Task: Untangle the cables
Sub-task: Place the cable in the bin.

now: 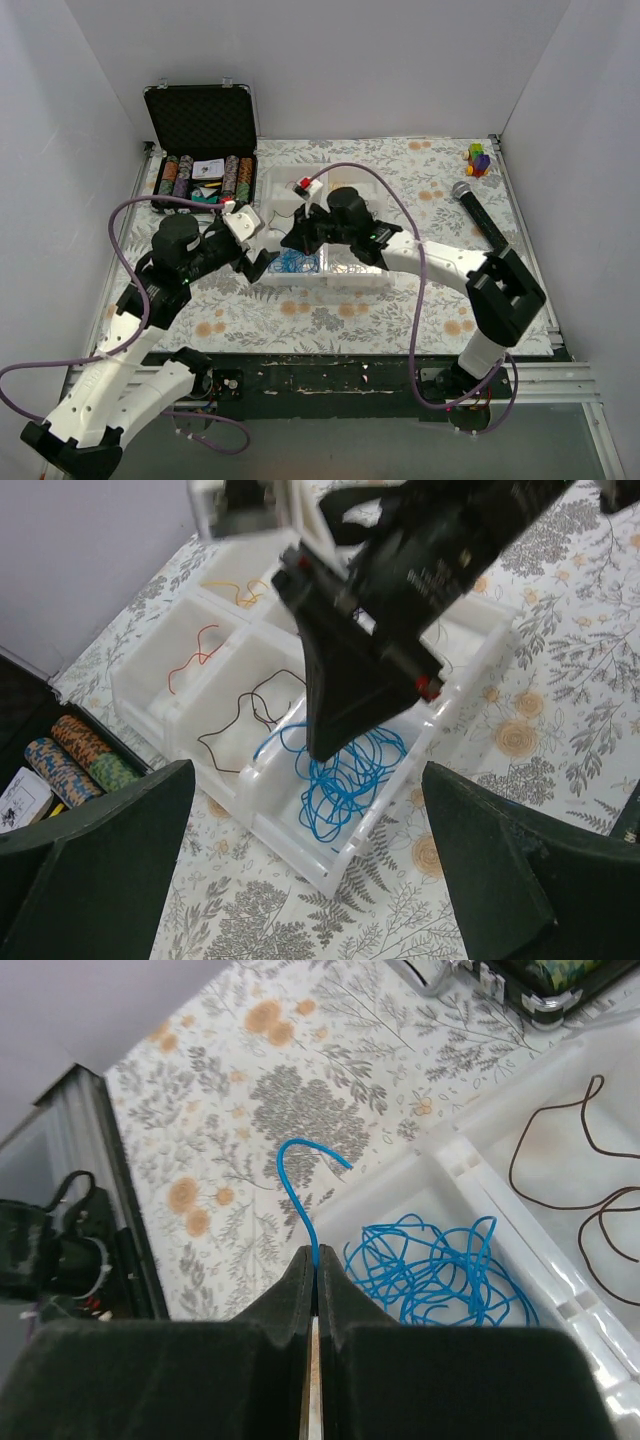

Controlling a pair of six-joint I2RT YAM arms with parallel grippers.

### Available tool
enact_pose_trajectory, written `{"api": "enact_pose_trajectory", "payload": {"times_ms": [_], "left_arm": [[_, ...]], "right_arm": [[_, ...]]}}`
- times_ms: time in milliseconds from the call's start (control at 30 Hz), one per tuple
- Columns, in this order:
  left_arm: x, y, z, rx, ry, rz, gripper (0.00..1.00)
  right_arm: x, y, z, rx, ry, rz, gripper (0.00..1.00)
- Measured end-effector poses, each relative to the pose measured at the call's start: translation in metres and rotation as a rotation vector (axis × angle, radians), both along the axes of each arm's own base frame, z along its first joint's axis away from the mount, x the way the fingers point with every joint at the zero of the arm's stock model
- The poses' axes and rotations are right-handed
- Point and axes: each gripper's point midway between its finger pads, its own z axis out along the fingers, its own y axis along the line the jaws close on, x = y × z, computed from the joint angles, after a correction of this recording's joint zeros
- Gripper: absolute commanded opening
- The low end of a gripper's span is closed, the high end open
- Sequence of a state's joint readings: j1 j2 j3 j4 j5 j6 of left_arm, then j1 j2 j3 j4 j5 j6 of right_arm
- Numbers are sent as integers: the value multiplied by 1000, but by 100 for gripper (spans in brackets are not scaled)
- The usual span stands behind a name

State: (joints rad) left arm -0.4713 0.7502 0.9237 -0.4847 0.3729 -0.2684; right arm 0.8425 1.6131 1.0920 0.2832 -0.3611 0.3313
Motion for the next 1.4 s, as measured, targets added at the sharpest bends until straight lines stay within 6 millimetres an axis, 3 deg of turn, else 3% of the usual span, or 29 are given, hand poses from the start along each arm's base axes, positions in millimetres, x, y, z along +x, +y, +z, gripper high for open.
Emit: {"api": "enact_pose_trajectory", "payload": {"times_ms": [100,233,367,500,667,900,1000,1233,1333,1400], "left_arm": [[4,0,10,-18,4,19,98],[5,2,31,-45,-26,40,98],[3,6,47,-64,-62,56,98],[0,10,53,-70,-78,67,98],[-1,13,54,-67,-75,80,98],[5,16,64,-96,-55,132,98],[8,19,66,-117,-38,167,98],[20,23,58,-138,6,242,98],[32,21,49,-134,40,274,98],[39,19,39,-123,75,293,98]], "right_arm": [[11,18,-27,-121,-43,-22,1],[27,22,-51,-269,-115,-62,1],[54,14,-54,-375,-190,-137,1],[68,7,-53,-434,-229,-177,1],[62,3,-67,-483,-216,-160,1],[29,-3,-106,-535,-113,-116,1],[19,-6,-114,-540,-62,-109,29],[14,-7,-111,-535,-2,-119,64],[14,-6,-94,-520,0,-125,77],[15,-6,-70,-487,-15,-134,81]]}}
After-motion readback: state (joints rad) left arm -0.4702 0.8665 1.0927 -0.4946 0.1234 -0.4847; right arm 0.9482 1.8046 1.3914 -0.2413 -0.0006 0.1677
